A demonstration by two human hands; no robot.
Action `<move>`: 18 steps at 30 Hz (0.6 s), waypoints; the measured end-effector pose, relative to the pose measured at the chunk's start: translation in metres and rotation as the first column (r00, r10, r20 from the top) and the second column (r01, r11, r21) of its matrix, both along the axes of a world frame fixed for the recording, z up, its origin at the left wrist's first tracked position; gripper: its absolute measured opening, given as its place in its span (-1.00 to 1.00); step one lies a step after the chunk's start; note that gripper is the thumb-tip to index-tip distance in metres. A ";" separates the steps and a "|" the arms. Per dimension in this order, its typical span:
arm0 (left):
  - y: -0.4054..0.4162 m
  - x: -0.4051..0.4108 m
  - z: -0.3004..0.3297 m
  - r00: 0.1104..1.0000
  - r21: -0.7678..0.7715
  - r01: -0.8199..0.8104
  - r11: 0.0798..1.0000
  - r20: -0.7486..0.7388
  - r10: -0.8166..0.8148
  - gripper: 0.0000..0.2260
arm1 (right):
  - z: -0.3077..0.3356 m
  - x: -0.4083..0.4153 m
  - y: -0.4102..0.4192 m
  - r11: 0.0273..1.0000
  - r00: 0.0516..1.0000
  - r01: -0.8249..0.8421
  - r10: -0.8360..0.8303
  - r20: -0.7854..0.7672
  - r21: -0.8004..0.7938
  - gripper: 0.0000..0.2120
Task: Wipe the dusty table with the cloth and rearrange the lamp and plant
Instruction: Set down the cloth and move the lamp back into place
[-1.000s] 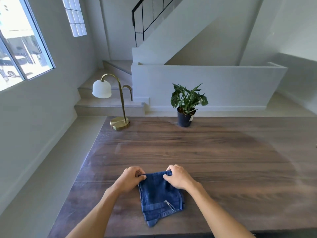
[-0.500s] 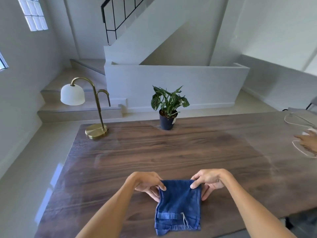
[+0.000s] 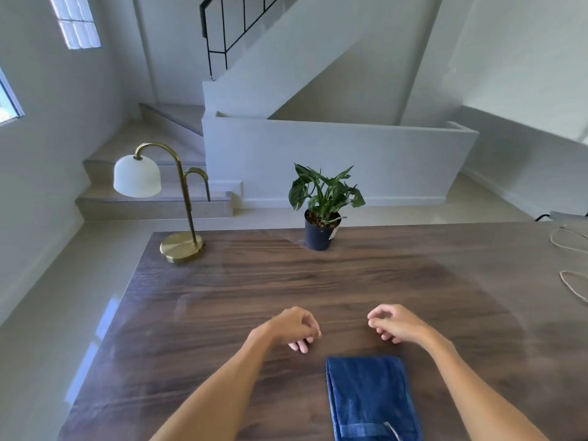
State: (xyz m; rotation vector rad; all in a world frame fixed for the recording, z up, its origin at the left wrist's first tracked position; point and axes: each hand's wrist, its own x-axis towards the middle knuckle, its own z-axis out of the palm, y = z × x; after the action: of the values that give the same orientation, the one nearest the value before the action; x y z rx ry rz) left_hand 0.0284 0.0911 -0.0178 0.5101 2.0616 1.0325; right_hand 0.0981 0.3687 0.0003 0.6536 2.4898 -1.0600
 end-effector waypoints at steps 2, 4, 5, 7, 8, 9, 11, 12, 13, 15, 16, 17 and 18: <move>-0.015 -0.012 0.002 0.992 0.004 -0.095 0.995 -0.086 0.095 -0.83 | 0.002 -0.019 -0.012 0.999 0.998 -0.051 0.051 -0.029 -0.012 -0.87; -0.035 -0.026 0.006 0.977 0.000 -0.166 0.986 -0.135 0.165 -0.85 | 0.007 -0.041 -0.029 0.994 0.993 -0.111 0.110 -0.042 -0.020 -0.86; -0.046 -0.033 0.009 0.967 -0.003 -0.202 0.979 -0.159 0.199 -0.86 | 0.009 -0.053 -0.037 0.990 0.989 -0.140 0.139 -0.048 -0.023 -0.86; -0.067 -0.044 0.016 0.940 -0.008 -0.269 0.963 -0.219 0.260 -0.88 | 0.013 -0.073 -0.054 0.979 0.979 -0.200 0.198 -0.047 -0.034 -0.85; -0.077 -0.047 0.018 0.923 -0.004 -0.305 0.952 -0.248 0.295 -0.88 | 0.014 -0.082 -0.063 0.972 0.972 -0.232 0.230 -0.042 -0.033 -0.86; -0.087 -0.051 0.021 0.905 -0.003 -0.335 0.942 -0.278 0.322 -0.88 | 0.013 -0.090 -0.070 0.966 0.965 -0.259 0.258 -0.042 -0.027 -0.86; -0.102 -0.055 0.025 0.875 -0.012 -0.372 0.928 -0.338 0.347 -0.88 | 0.010 -0.102 -0.083 0.957 0.957 -0.288 0.287 -0.049 -0.025 -0.86; -0.110 -0.057 0.027 0.859 -0.019 -0.396 0.918 -0.361 0.363 -0.88 | 0.009 -0.108 -0.091 0.951 0.950 -0.307 0.305 -0.058 -0.027 -0.86; -0.117 -0.058 0.027 0.846 -0.024 -0.417 0.908 -0.377 0.378 -0.88 | 0.007 -0.114 -0.099 0.945 0.943 -0.327 0.325 -0.070 -0.026 -0.86; -0.133 -0.059 0.030 0.816 -0.028 -0.469 0.883 -0.396 0.421 -0.87 | 0.003 -0.128 -0.115 0.929 0.926 -0.369 0.365 -0.092 -0.024 -0.87; -0.140 -0.059 0.029 0.800 -0.029 -0.497 0.867 -0.402 0.445 -0.87 | 0.003 -0.133 -0.123 0.922 0.918 -0.388 0.383 -0.104 -0.023 -0.87; -0.147 -0.059 0.028 0.783 -0.027 -0.527 0.850 -0.406 0.472 -0.87 | 0.002 -0.138 -0.133 0.912 0.907 -0.409 0.404 -0.114 -0.025 -0.87; -0.154 -0.058 0.027 0.765 -0.025 -0.556 0.831 -0.406 0.500 -0.87 | 0.001 -0.144 -0.142 0.904 0.900 -0.425 0.419 -0.121 -0.030 -0.87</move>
State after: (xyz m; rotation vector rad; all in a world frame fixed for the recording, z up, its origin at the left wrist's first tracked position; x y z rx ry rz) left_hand -0.0294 -0.0633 0.0094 0.0325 2.7095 1.1496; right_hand -0.0456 0.2266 0.0009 0.0233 2.5199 -1.0105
